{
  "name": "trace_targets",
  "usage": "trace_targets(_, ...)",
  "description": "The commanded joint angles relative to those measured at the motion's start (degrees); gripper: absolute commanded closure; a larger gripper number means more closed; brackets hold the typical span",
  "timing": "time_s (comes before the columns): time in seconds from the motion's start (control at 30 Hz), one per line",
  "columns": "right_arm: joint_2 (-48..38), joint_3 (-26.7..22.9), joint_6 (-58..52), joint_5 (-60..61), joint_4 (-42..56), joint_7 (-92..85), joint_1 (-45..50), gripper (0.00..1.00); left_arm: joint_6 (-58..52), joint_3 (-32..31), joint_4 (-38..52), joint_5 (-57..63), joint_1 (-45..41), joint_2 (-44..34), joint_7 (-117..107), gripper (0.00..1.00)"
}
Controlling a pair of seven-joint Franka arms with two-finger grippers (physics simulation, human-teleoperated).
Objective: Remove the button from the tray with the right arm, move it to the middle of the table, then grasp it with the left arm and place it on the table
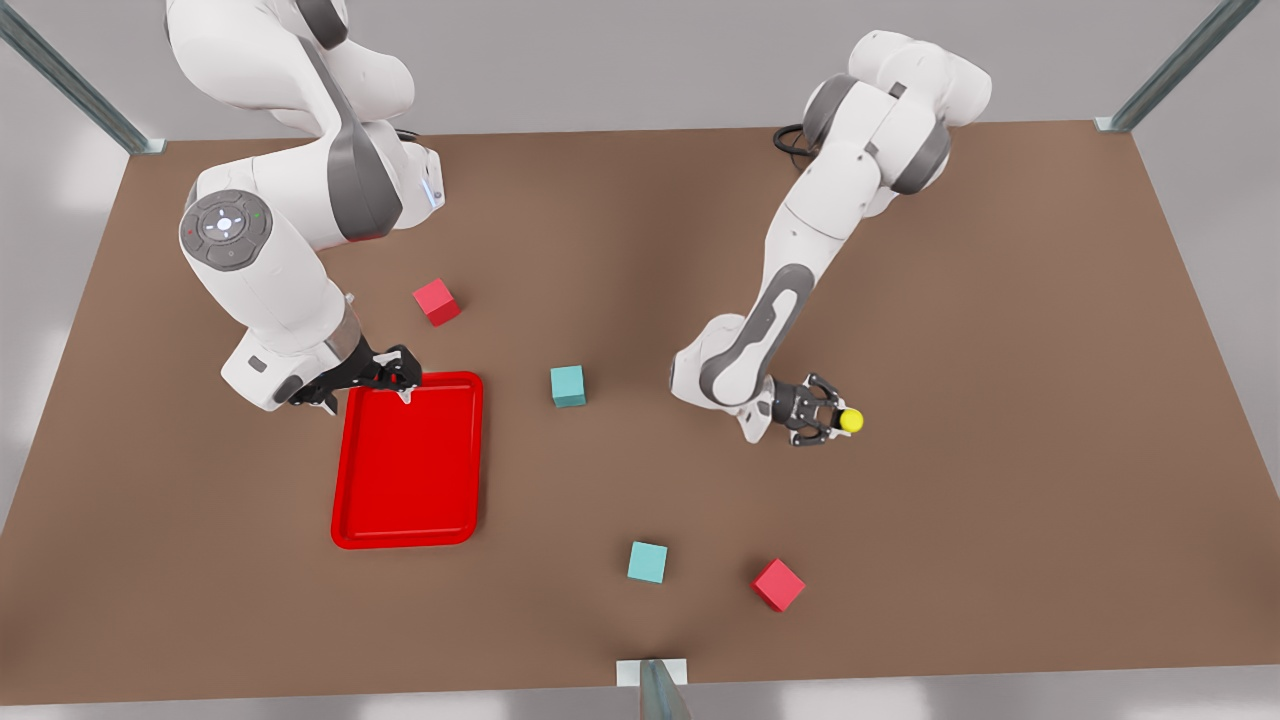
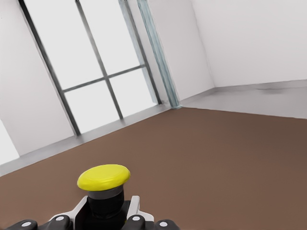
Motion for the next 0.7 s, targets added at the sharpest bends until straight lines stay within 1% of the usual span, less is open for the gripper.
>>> trace_targets(0.0, -0.1, 0.0, 0.0, 0.0, 0.0, -0.6, -0.1, 0.00, -0.2, 0.5, 0.0, 2.6, 0.0, 1.3, -59.4, 0.52)
trace_targets(0.17, -0.1, 0.0, 0.0, 0.0, 0.0, -1.1, -0.8, 0.00, 2.4, 0.6, 0.0, 3.2, 0.0, 4.3, -59.5, 0.52)
trace_targets(0.37, -0.1, 0.1, -0.1, 0.3, 0.0, -1.1, -0.7, 0.00, 4.1, 1.6, 0.0, 4.3, 0.0, 5.4, -59.4, 0.52)
trace_targets(0.4, -0.1, 0.1, -0.2, 0.0, 0.0, -1.0, -0.7, 0.00, 4.1, 1.7, 0.0, 4.3, 0.1, 5.3, -58.7, 0.24)
trace_targets(0.43, -0.1, 0.1, -0.2, 0.1, 0.0, -1.1, -0.8, 0.00, 4.0, 1.7, 0.0, 4.3, 0.0, 5.3, -58.6, 0.00)
trace_targets(0.67, -0.1, 0.1, -0.3, 0.0, 0.0, -1.1, -0.8, 0.00, 3.2, 1.7, -0.1, 4.3, -0.5, 5.3, -58.8, 0.00)
